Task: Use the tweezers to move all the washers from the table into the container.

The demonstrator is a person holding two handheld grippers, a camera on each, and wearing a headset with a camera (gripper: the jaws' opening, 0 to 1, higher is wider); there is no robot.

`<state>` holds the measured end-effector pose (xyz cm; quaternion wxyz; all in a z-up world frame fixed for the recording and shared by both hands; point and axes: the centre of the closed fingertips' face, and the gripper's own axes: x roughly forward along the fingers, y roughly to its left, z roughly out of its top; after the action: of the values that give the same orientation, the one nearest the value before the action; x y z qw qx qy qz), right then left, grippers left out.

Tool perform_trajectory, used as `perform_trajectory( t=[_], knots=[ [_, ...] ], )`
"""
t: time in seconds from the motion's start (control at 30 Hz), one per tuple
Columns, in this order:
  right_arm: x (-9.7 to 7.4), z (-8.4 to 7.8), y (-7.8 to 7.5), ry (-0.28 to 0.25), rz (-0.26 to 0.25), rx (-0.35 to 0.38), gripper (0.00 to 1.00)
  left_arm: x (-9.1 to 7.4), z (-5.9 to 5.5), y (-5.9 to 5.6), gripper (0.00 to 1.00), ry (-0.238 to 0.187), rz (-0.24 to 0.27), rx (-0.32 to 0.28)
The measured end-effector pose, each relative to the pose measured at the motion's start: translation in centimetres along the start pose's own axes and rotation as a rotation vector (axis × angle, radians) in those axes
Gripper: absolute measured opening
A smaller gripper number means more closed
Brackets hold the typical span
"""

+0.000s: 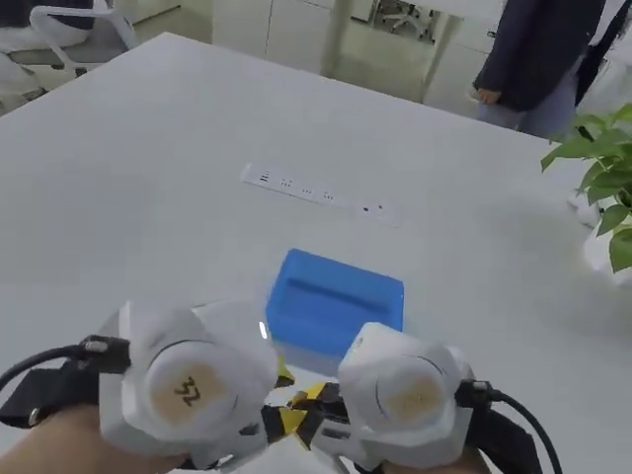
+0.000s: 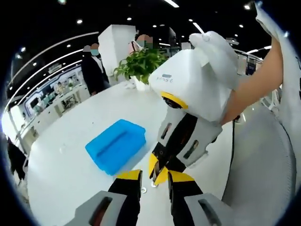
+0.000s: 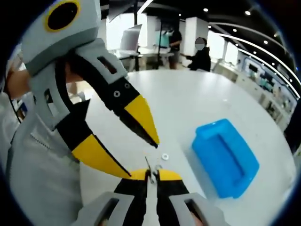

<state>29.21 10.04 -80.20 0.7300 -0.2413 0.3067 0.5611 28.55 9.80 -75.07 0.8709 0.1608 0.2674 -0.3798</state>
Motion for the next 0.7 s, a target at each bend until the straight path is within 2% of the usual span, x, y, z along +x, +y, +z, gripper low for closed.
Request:
perform_trajectory(
  t=[0.03, 0.07, 0.17, 0.23, 0.27, 0.3, 0.4, 0.43, 0.53, 0.7],
  knots=[
    [-0.1, 0.1, -0.1, -0.006, 0.002, 0.016, 0.02, -0.2, 0.0, 0.1, 0.25, -0.007, 0.013, -0.006],
    [-0.3, 0.2, -0.2, -0.008, 0.000, 0.023, 0.02, -0.9, -0.2, 0.6, 0.28, -0.024, 0.056, -0.027],
    [-0.9, 0.4, -0.5, -0.013, -0.009, 0.029, 0.02, -2.4, -0.9, 1.3, 0.41, -0.048, 0.141, -0.084],
    [-1.4, 0.8, -0.8, -0.017, -0.013, 0.040, 0.02, -3.4, -2.1, 1.4, 0.55, -0.026, 0.195, -0.157],
    [-1.7, 1.0, -1.0, -0.022, -0.015, 0.049, 0.02, -3.7, -2.3, 1.5, 0.61, -0.033, 0.212, -0.176],
    [-1.8, 1.2, -1.2, -0.025, -0.018, 0.053, 0.02, -4.3, -2.5, 1.8, 0.67, -0.049, 0.251, -0.200],
    [-2.5, 2.1, -1.9, -0.045, -0.043, 0.036, 0.02, -6.1, -2.7, 2.8, 0.73, -0.105, 0.358, -0.221],
    [-2.7, 2.4, -2.1, -0.053, -0.050, 0.031, 0.02, -6.8, -2.9, 3.2, 0.75, -0.112, 0.403, -0.229],
    [-3.2, 3.5, -3.0, -0.072, -0.076, 0.037, 0.02, -8.2, -3.3, 3.9, 0.79, -0.131, 0.491, -0.245],
    [-3.6, 5.3, -5.0, -0.112, -0.116, 0.070, 0.02, -8.5, -5.0, 3.8, 0.90, -0.116, 0.516, -0.285]
  ],
)
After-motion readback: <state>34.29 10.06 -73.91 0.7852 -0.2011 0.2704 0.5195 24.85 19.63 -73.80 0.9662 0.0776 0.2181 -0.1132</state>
